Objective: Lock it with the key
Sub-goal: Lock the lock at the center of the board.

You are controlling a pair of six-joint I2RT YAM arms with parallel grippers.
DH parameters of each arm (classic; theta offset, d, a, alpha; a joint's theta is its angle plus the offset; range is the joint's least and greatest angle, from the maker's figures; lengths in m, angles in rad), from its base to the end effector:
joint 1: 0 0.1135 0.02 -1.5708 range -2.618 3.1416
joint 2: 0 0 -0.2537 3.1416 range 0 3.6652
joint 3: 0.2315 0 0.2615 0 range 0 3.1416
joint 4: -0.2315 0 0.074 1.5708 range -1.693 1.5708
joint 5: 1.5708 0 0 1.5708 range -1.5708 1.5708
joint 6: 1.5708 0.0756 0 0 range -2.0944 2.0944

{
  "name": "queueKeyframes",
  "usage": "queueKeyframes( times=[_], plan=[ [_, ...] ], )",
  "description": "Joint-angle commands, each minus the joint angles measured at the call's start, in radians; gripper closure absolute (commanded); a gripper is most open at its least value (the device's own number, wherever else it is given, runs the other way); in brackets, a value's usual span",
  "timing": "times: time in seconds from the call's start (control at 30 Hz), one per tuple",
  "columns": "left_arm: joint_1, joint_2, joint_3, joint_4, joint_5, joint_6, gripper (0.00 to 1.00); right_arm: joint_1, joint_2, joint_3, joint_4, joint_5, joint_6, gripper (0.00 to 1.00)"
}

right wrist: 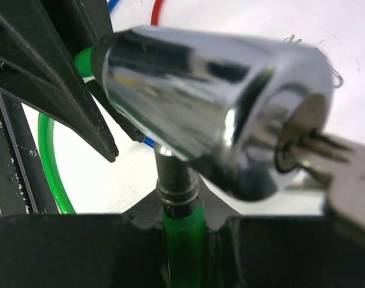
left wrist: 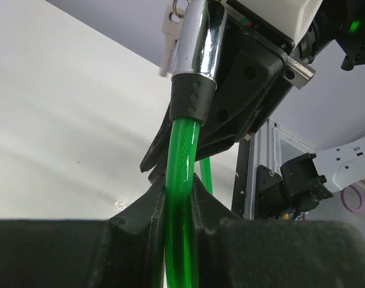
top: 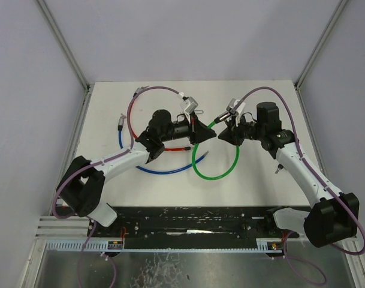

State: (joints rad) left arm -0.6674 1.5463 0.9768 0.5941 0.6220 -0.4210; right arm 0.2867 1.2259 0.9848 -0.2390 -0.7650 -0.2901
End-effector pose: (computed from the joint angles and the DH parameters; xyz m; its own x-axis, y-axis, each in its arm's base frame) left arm 0.2837 -0.2796 0.2837 -0.3749 -0.1274 -0.9183 0.8846 0.2473 -0.3955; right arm 0.2823 0.1378 0.2904 -0.1976 -0.2734 -0.9414 -0.8867 0.4592 0.0528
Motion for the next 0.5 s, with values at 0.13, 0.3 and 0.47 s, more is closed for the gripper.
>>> queueKeyframes(
  times=[0.13, 0.3, 0.47],
  plan=[
    [-0.025, -0.029, 0.078, -0.206, -0.127, 0.209, 1.0, 0.018, -0.02, 0.049, 0.043, 0.019, 0.015, 1.0],
    [-0.027, -0.052, 0.095, -0.361, -0.286, 0.35, 1.0, 0.017, -0.036, 0.055, 0.037, 0.023, 0.009, 1.0],
    [-0.035, -0.046, 0.108, -0.445, -0.389, 0.424, 1.0, 0.012, -0.042, 0.047, 0.055, -0.008, 0.022, 1.0]
  ],
)
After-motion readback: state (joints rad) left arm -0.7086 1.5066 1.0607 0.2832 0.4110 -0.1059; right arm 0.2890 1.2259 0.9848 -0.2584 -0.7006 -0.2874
